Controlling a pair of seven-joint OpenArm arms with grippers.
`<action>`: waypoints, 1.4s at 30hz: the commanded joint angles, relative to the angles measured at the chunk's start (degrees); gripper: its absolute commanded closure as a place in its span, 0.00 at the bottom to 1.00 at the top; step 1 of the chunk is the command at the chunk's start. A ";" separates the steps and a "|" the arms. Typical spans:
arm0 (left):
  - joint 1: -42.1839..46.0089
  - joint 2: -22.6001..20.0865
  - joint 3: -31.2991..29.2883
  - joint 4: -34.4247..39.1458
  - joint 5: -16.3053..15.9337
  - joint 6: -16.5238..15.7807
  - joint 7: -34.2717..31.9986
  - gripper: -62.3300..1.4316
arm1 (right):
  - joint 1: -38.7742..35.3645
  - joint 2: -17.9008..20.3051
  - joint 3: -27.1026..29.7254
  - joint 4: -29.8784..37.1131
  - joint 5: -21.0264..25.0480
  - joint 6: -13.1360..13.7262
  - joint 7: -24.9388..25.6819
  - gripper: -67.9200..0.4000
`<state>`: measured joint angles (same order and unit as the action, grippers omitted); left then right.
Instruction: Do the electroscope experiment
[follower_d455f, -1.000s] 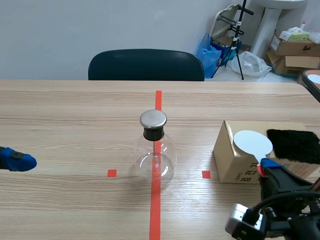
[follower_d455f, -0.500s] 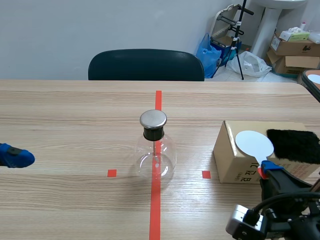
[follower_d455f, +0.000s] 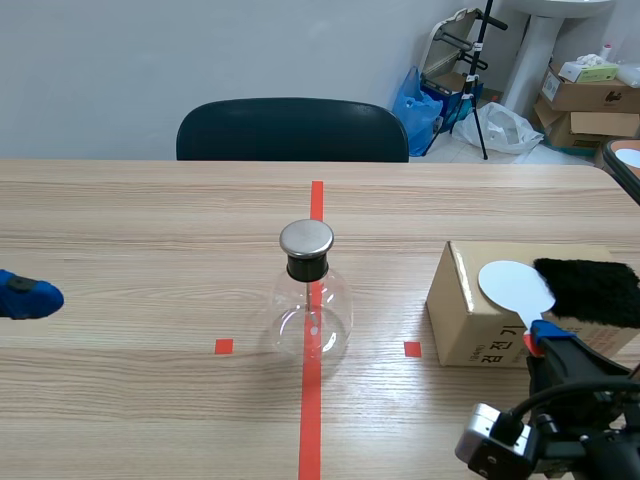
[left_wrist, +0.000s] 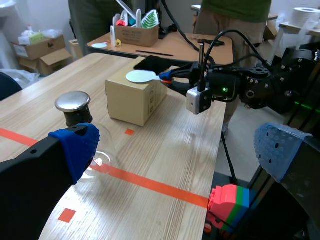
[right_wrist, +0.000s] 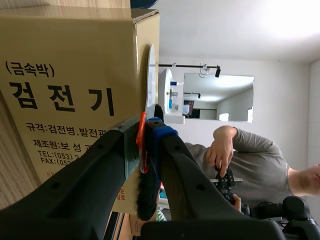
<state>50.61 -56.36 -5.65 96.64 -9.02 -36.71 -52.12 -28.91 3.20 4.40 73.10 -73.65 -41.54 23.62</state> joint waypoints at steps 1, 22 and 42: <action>-0.31 0.15 0.42 0.66 -0.37 -0.09 -0.79 0.00 | 0.68 0.44 0.04 0.33 0.61 -3.32 0.63 0.92; -0.31 0.15 0.42 0.66 -0.37 0.11 -0.76 0.00 | 0.70 0.44 0.04 0.33 0.57 -3.32 2.12 0.00; -0.31 0.15 0.42 0.66 -0.37 0.11 -0.39 0.00 | 0.98 0.44 0.04 0.33 0.42 -3.32 2.43 0.00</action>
<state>50.61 -56.36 -5.65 96.64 -8.99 -36.53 -51.48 -28.32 3.20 4.38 73.10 -73.67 -41.54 26.11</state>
